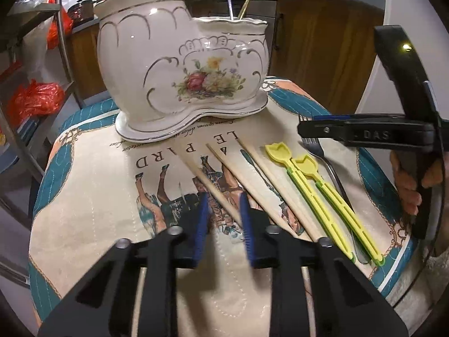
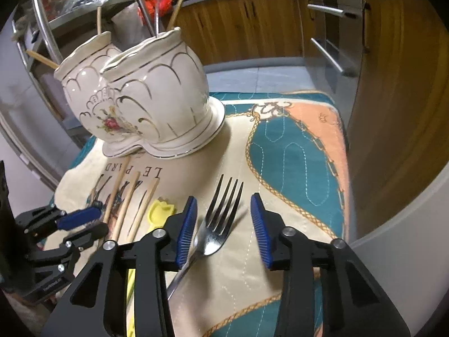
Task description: Organize utensils
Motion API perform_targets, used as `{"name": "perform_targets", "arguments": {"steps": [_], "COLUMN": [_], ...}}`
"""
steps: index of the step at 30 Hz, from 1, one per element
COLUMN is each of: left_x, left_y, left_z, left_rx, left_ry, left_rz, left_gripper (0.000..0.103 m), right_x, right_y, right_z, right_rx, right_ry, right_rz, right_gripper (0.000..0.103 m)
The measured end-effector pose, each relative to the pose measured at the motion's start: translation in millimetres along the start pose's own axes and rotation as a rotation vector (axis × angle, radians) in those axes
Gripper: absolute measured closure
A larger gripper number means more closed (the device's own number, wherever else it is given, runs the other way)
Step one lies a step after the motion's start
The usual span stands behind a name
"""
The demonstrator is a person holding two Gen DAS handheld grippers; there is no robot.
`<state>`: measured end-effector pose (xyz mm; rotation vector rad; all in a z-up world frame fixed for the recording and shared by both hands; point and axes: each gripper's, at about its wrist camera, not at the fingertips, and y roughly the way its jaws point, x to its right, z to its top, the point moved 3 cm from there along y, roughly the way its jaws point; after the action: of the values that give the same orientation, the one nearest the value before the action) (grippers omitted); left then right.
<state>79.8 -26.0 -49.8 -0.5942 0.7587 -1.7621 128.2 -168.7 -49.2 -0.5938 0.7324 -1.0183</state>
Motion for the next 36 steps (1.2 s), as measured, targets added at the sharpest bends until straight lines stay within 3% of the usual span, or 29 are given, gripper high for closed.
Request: {"name": "perform_targets", "arguments": {"steps": [5, 8, 14, 17, 20, 26, 35, 36], "left_x": [-6.7, -9.6, -5.0, -5.6, -9.6, -16.8, 6.5, 6.7], "left_y": [3.0, 5.7, 4.9, -0.7, -3.2, -11.1, 8.3, 9.1], "left_z": [5.4, 7.3, 7.4, 8.5, 5.0, 5.4, 18.1, 19.3], "left_rx": [-0.028, -0.043, -0.052, -0.066, -0.1, -0.087, -0.094, -0.092], "left_ry": [-0.021, -0.049, 0.004, 0.036, 0.063, -0.074, -0.101, -0.105], "left_rz": [-0.037, -0.049, -0.018, -0.031, -0.008, -0.051, 0.144, 0.171], "left_gripper": [0.089, 0.087, 0.089, 0.103, 0.103, 0.103, 0.094, 0.089], "right_x": [4.6, 4.6, 4.7, 3.7, 1.8, 0.5, -6.2, -7.9], "right_y": [4.8, 4.2, -6.7, -15.4, -25.3, -40.1, -56.0, -58.9], "right_z": [5.0, 3.4, 1.5, -1.3, -2.3, -1.4, -6.3, -8.1], "right_rx": [0.0, -0.001, 0.028, 0.048, 0.078, 0.126, 0.168, 0.176], "right_ry": [0.01, 0.013, 0.004, -0.013, -0.029, -0.035, -0.05, -0.06], "right_rz": [0.009, 0.038, 0.05, 0.053, 0.058, 0.071, 0.116, 0.128], "right_gripper": [0.067, 0.08, 0.093, 0.097, 0.097, 0.098, 0.098, 0.098]}}
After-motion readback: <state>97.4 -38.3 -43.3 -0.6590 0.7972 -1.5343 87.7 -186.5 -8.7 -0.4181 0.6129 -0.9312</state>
